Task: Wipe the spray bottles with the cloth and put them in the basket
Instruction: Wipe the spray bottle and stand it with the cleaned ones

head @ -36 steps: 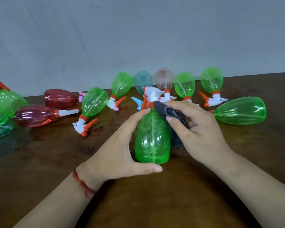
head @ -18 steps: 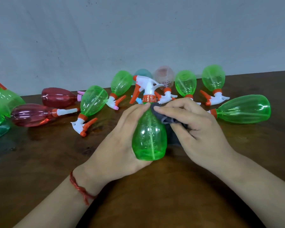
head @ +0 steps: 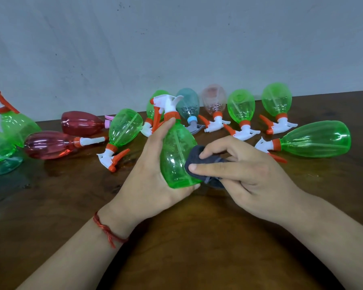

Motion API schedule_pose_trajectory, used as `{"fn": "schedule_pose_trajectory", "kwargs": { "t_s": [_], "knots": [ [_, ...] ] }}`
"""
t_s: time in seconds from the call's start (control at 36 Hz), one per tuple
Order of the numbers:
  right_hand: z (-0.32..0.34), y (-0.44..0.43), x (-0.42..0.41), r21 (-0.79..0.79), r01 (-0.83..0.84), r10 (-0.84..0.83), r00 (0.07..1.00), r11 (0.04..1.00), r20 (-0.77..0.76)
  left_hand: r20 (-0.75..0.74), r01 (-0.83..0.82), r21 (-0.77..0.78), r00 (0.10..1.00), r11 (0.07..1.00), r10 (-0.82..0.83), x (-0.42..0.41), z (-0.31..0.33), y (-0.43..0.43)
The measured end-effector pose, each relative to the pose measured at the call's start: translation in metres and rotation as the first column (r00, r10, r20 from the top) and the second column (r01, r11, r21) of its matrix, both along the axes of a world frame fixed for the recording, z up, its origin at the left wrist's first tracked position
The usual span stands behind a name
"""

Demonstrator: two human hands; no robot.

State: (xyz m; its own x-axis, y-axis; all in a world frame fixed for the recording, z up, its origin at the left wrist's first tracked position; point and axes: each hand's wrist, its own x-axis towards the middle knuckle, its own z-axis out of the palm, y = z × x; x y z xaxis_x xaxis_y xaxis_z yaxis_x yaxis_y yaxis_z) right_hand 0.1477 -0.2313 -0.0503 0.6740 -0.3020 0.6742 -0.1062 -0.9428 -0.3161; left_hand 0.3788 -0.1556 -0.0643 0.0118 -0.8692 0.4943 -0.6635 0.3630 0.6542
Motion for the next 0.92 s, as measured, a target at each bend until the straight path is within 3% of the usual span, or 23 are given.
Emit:
{"fn": "schedule_pose_trajectory", "kwargs": {
  "t_s": [0.25,0.33,0.47,0.75,0.92],
  "knots": [
    [-0.002,-0.007,-0.004,-0.092,-0.018,0.004,0.989,0.996,-0.147,-0.017,-0.067,0.024,0.998,0.998,0.067,-0.004,0.004,0.000],
    [-0.003,-0.007,-0.002,-0.078,0.006,-0.015,0.994,0.997,-0.109,-0.013,-0.056,0.033,0.998,0.998,0.056,-0.004,0.003,-0.001],
    [-0.006,-0.010,-0.001,0.004,0.078,-0.078,0.996,0.997,-0.034,0.160,-0.003,-0.039,0.987,0.999,0.009,0.002,-0.003,-0.003],
    [-0.002,-0.009,0.008,0.089,0.195,-0.207,0.966,0.977,0.155,0.301,0.082,-0.083,0.952,0.993,-0.053,-0.008,-0.002,-0.004],
    [0.002,-0.010,0.011,0.150,0.238,-0.268,0.937,0.959,0.226,0.313,0.078,-0.109,0.949,0.991,-0.041,-0.016,-0.002,-0.006]
  ]
}}
